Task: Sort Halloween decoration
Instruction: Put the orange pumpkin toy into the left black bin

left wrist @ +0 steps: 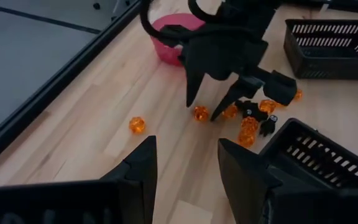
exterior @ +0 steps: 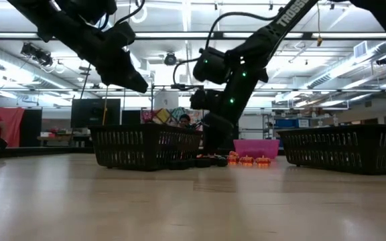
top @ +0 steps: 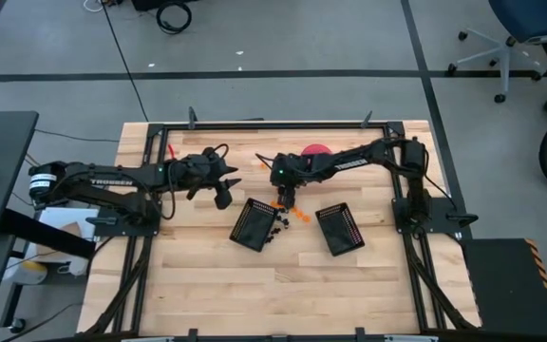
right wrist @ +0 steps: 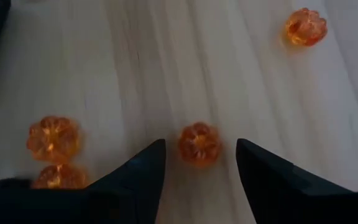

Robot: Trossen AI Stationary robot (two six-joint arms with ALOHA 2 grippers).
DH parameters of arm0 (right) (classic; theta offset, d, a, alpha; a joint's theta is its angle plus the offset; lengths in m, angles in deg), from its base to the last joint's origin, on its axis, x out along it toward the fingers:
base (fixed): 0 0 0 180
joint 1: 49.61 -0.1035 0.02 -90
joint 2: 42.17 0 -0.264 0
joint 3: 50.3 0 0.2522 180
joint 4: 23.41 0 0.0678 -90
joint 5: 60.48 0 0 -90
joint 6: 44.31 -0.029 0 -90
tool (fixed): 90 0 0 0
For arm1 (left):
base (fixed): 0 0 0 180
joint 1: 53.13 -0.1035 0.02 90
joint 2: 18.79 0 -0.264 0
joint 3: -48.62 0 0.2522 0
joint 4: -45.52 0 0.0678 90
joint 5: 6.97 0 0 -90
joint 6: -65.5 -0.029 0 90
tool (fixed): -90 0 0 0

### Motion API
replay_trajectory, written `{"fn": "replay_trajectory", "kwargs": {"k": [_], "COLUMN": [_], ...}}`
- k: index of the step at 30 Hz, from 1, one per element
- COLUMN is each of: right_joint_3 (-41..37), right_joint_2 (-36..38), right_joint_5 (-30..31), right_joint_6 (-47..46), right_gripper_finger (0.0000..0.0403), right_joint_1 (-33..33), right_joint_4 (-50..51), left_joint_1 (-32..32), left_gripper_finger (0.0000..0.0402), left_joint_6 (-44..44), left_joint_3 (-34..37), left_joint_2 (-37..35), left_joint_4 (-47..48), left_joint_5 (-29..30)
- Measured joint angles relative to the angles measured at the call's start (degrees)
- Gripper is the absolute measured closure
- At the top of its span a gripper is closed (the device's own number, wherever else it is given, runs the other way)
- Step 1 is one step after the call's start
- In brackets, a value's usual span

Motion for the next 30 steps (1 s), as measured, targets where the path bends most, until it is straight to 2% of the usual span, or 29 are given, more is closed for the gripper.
{"fn": "replay_trajectory", "kwargs": {"k": [3, 9, 19, 30], "right_joint_3": [0.03, -0.23, -0.27, 1.51], "right_joint_2": [-0.18, -0.20, -0.24, 3.19], "right_joint_5": [-2.06, -2.19, -2.55, -1.80], "right_joint_6": [0.04, 1.81, 1.35, 0.87], "right_gripper_finger": [0.0208, 0.0229, 0.0306, 0.0303], "right_joint_1": [0.58, 0.54, 0.54, -0.81], "right_joint_4": [0.11, -1.30, -1.44, 3.58], "left_joint_1": [0.02, 0.02, 0.13, 0.13], "left_gripper_finger": [0.0260, 0.0260, 0.0260, 0.0260], "left_joint_6": [0.00, 0.00, 0.32, 0.52], "left_joint_3": [0.00, 0.00, 0.00, 0.00], "left_joint_2": [0.00, 0.02, 0.02, 0.07], "left_joint_4": [0.01, -0.08, -0.04, 1.21], "left_joint_5": [0.00, -0.02, -0.04, -0.07]}}
